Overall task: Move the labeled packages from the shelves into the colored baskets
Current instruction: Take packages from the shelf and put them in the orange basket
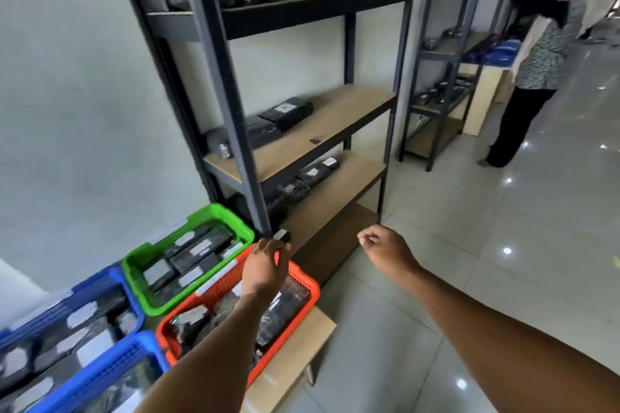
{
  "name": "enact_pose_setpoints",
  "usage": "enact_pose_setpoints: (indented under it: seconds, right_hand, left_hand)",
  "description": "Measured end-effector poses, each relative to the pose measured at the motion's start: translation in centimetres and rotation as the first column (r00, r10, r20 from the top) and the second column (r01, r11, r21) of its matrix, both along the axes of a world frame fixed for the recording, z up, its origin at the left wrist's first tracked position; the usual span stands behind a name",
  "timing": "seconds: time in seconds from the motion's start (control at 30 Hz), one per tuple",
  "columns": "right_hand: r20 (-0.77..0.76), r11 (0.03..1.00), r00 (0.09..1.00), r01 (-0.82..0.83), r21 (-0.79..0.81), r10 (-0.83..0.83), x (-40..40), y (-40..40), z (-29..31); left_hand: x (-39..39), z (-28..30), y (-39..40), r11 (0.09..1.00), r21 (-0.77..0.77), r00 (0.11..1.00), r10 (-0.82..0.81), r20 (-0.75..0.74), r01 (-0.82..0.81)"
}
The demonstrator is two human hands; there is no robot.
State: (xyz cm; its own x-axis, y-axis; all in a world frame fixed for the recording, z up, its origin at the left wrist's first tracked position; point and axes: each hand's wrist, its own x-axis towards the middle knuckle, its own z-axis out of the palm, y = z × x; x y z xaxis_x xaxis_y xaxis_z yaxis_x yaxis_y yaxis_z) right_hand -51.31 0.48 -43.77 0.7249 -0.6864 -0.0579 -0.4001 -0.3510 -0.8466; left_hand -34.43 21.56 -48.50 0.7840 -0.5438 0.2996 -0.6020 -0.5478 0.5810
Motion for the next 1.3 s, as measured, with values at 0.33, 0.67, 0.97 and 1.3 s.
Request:
enact_pose_setpoints:
  seconds: [0.33,0.67,0.97,1.3]
  right_hand:
    - [-0.076,0.994,0.993,-0.097,-0.054,0.093,8.2,-15.4,0.3]
    - [-0.193,0.987,0.969,-0.159,0.008,0.158,19.5,-32.0,-0.9]
    - [-0.390,0.921,0.845,-0.388,0.024,0.366,27.3,-40.6,-6.5]
    - [-0.360,0.850,0.772,-0.501,0.160,0.523,36.8,-48.1,-12.7]
  left_hand:
    - [6.9,-2.1,-17.6,0.999,-0.017,0.994,0.033,-0.101,-0.034]
    - [16.7,-5.1,-32.1,0.994,0.061,0.974,0.098,-0.205,-0.087]
    - [19.6,-8.3,-37.2,0.942,0.089,0.903,0.335,-0.269,-0.323]
    - [21.5,-11.7,-43.7,0.796,0.092,0.746,0.596,-0.298,-0.599]
